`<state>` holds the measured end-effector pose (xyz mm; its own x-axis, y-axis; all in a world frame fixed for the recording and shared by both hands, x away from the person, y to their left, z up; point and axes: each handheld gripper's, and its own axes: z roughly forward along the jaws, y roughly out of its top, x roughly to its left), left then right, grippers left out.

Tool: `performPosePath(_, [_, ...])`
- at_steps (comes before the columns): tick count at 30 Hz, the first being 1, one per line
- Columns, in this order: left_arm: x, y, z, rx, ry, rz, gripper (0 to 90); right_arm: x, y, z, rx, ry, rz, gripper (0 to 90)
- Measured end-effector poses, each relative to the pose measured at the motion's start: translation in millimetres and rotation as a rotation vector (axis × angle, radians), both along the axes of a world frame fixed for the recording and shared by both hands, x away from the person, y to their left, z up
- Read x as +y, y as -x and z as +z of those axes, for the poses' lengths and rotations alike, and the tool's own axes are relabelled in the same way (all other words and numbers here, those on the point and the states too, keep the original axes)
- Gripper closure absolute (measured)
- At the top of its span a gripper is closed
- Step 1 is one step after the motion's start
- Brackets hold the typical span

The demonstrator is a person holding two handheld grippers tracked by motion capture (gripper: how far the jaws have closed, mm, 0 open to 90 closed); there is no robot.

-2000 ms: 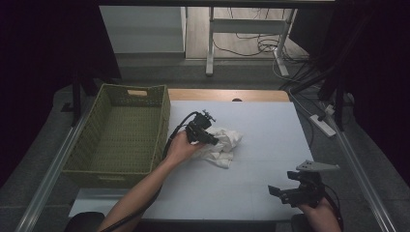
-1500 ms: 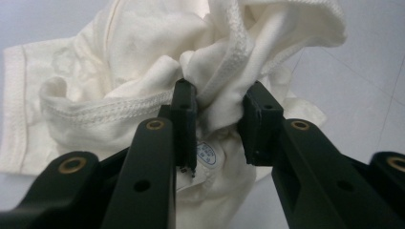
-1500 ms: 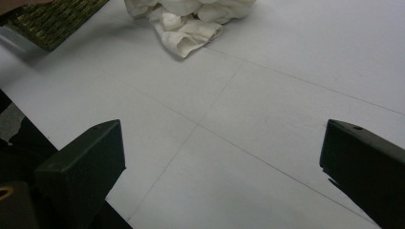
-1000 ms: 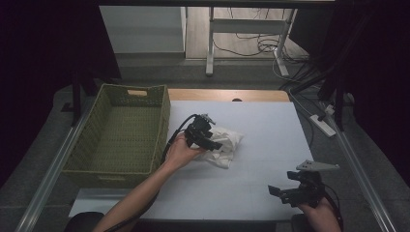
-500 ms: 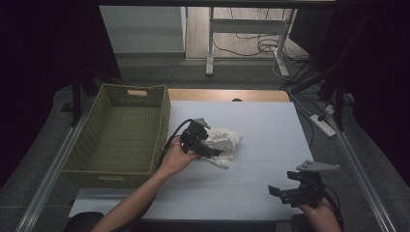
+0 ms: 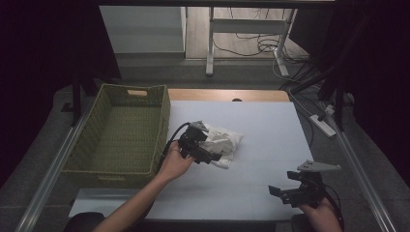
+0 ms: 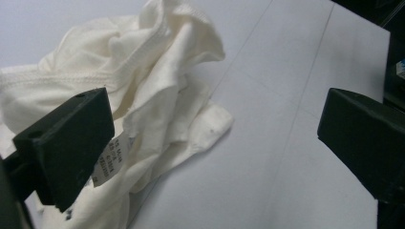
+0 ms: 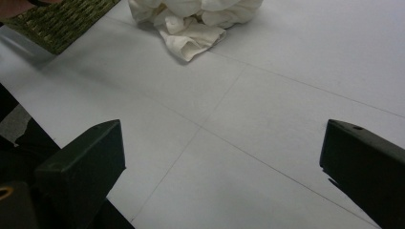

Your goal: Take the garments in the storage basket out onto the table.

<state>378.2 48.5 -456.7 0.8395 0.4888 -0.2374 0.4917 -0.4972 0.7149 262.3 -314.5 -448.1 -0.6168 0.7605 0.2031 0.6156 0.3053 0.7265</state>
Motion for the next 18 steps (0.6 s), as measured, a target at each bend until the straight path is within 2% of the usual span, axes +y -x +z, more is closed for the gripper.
performPosePath(7, [7.9,10.4,3.7,-0.004,0.083,-0.044,0.0,-0.4,0.1,0.2,0.0,-0.006,-0.002,1.8])
performPosePath(10, [10.1,15.2,4.1,0.008,0.095,-0.071,0.0,-0.6,0.4,0.3,-0.002,-0.007,-0.001,1.8])
performPosePath(11, [10.2,17.5,4.5,0.008,0.087,-0.079,0.0,-0.7,0.4,0.4,-0.002,-0.008,-0.001,1.8])
performPosePath(14, [10.2,22.5,4.8,-0.004,0.082,-0.09,0.0,-1.0,0.4,0.5,-0.002,-0.01,-0.003,1.8])
performPosePath(18, [11.3,30.1,2.5,-0.002,0.103,-0.112,0.0,-0.9,0.6,0.5,-0.004,-0.012,-0.003,1.8])
